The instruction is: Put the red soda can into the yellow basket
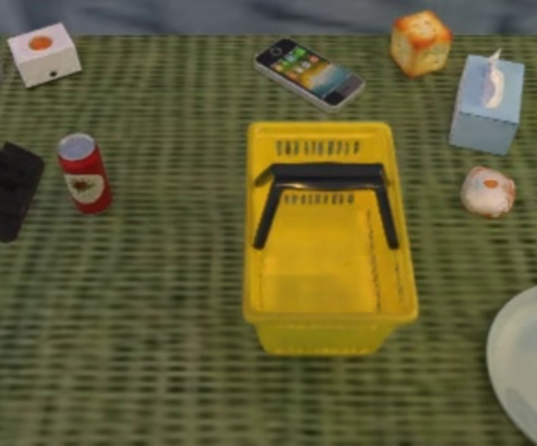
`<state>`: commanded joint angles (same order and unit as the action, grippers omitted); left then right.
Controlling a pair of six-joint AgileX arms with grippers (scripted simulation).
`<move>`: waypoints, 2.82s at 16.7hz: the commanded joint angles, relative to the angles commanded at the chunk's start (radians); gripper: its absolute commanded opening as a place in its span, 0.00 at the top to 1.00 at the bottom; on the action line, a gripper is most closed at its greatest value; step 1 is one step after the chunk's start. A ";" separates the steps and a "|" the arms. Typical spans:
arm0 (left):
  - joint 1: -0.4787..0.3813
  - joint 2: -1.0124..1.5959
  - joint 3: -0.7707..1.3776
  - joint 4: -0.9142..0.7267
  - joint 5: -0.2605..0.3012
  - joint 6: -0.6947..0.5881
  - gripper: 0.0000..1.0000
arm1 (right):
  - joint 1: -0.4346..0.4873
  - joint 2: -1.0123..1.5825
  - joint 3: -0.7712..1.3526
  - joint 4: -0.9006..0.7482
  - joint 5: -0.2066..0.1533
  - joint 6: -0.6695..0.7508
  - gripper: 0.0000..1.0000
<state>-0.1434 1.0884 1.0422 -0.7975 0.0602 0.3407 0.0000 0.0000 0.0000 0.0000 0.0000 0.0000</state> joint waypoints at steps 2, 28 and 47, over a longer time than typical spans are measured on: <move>-0.009 0.234 0.192 -0.131 -0.003 0.057 0.00 | 0.000 0.000 0.000 0.000 0.000 0.000 0.00; -0.003 1.263 0.938 -0.399 -0.056 0.338 0.00 | 0.000 0.000 0.000 0.000 0.000 0.000 0.00; -0.002 1.266 0.923 -0.384 -0.056 0.339 1.00 | 0.000 0.000 0.000 0.000 0.000 0.000 0.00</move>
<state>-0.1455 2.3541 1.9656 -1.1816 0.0046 0.6793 0.0000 0.0000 0.0000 0.0000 0.0000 0.0000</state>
